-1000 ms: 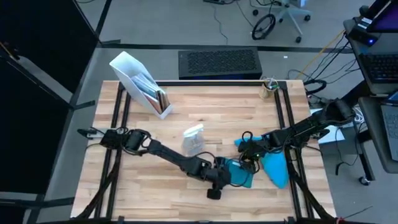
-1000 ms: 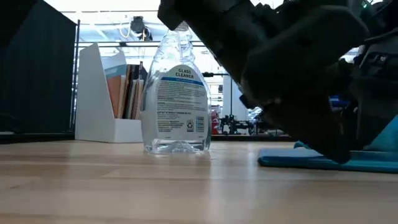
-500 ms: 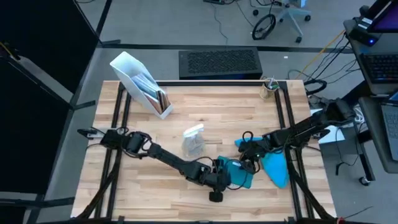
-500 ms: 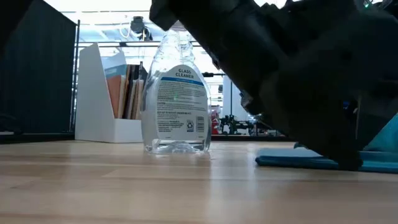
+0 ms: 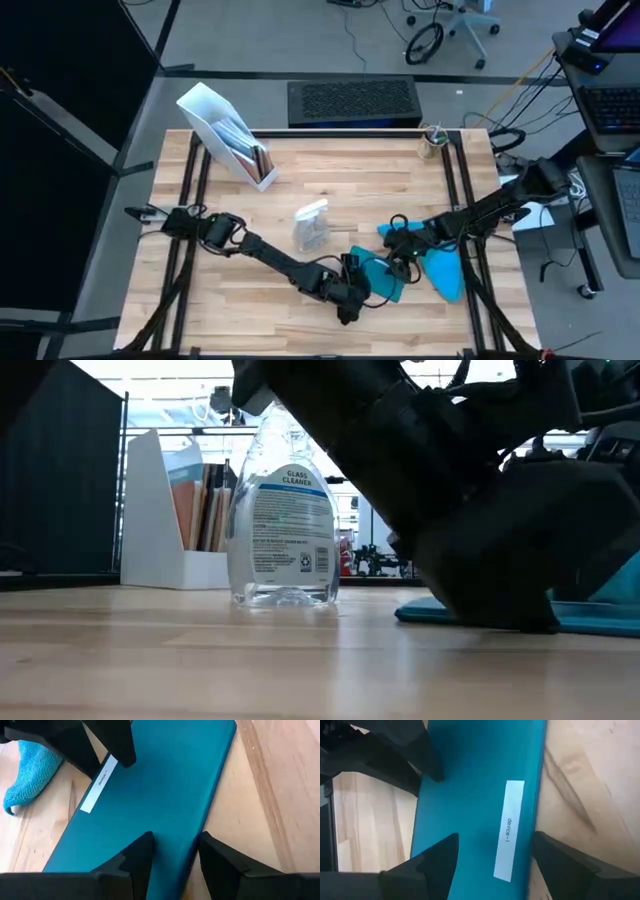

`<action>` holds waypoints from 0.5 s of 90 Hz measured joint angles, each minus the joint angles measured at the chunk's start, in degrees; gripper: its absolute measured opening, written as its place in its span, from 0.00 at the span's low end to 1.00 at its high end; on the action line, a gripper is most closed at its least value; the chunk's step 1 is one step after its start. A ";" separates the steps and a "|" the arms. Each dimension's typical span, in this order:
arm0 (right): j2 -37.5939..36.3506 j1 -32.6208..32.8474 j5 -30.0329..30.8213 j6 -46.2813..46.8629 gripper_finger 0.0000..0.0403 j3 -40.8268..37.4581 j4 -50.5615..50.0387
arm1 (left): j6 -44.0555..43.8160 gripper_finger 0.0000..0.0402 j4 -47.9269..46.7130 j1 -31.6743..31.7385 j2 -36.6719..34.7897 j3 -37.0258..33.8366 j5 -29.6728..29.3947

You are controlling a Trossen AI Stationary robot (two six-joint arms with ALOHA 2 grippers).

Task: Apply microfiber cloth
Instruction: Spray the back of the tablet with the spray cleaning bottle

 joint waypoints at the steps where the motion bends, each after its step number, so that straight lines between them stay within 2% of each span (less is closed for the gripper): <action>1: 0.01 0.00 -0.13 0.00 0.59 -0.01 0.13 | 0.36 0.35 -0.01 0.03 0.00 0.00 0.03; 33: -0.12 -0.01 -2.44 2.18 0.59 -0.02 2.32 | 2.46 0.35 0.31 -0.25 0.55 -0.07 -2.09; 45: -2.06 -0.42 -3.05 2.12 0.59 -0.02 0.36 | 2.57 0.34 0.21 -0.52 0.58 0.37 -2.40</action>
